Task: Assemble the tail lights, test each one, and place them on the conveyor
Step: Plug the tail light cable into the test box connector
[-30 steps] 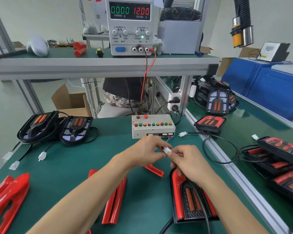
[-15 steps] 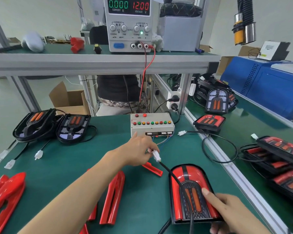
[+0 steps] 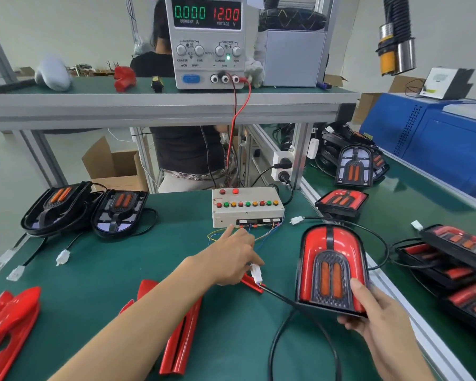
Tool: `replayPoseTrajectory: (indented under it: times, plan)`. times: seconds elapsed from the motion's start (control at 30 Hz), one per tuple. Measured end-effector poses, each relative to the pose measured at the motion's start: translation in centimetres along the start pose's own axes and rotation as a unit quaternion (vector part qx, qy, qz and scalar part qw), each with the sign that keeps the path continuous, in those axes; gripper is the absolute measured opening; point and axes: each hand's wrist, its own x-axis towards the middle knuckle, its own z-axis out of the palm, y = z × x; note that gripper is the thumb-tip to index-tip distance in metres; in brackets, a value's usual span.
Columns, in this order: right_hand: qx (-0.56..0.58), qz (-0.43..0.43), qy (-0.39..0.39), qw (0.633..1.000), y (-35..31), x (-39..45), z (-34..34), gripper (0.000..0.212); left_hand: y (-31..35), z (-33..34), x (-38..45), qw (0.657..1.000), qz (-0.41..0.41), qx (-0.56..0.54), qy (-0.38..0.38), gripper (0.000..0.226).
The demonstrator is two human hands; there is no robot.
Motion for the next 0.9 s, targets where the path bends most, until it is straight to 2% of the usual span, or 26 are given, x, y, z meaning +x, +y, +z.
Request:
replayPoseTrajectory:
  times: [0.1, 0.27, 0.4, 0.53, 0.6, 0.67, 0.73, 0.77, 0.83, 0.9]
  plan:
    - [0.003, -0.043, -0.012, 0.999, -0.1, 1.1, 1.7, 0.05, 0.5, 0.2, 0.7, 1.0, 0.007, 0.007, 0.013, 0.037]
    - [0.01, -0.04, -0.087, 0.995, 0.6, 2.3, 3.9, 0.044, 1.5, 0.3, 2.3, 0.996, -0.012, 0.05, 0.073, 0.022]
    - [0.01, -0.045, -0.103, 0.994, 1.6, 2.6, 4.1, 0.039, 0.5, 0.2, 2.6, 0.995, -0.059, 0.002, 0.076, 0.021]
    - [-0.034, -0.069, -0.11, 0.991, 2.0, 2.6, 4.2, 0.025, -0.3, 0.1, 2.5, 0.993, -0.092, -0.03, 0.068, 0.019]
    - [-0.036, -0.08, -0.111, 0.99, 2.3, 2.9, 4.2, 0.026, -0.5, 0.1, 2.5, 0.994, -0.092, -0.031, 0.051, 0.018]
    - [-0.04, -0.084, -0.113, 0.989, 2.5, 3.1, 4.1, 0.031, -0.8, -0.2, 2.3, 0.993, -0.086, -0.07, 0.028, 0.03]
    - [-0.039, -0.082, -0.116, 0.989, 2.8, 3.4, 3.9, 0.032, -1.6, -1.0, 2.0, 0.977, -0.1, -0.186, 0.013, 0.055]
    - [-0.039, -0.082, -0.116, 0.989, 2.9, 3.5, 3.8, 0.029, -2.1, -1.4, 1.9, 0.957, -0.124, -0.262, 0.024, 0.061]
    - [-0.04, -0.084, -0.112, 0.989, 3.1, 3.7, 3.9, 0.025, -3.3, -1.7, 2.0, 0.91, -0.182, -0.359, 0.103, 0.051]
    - [-0.047, -0.085, -0.102, 0.99, 3.3, 3.9, 4.0, 0.024, -4.5, -1.4, 2.2, 0.897, -0.24, -0.304, 0.213, 0.035]
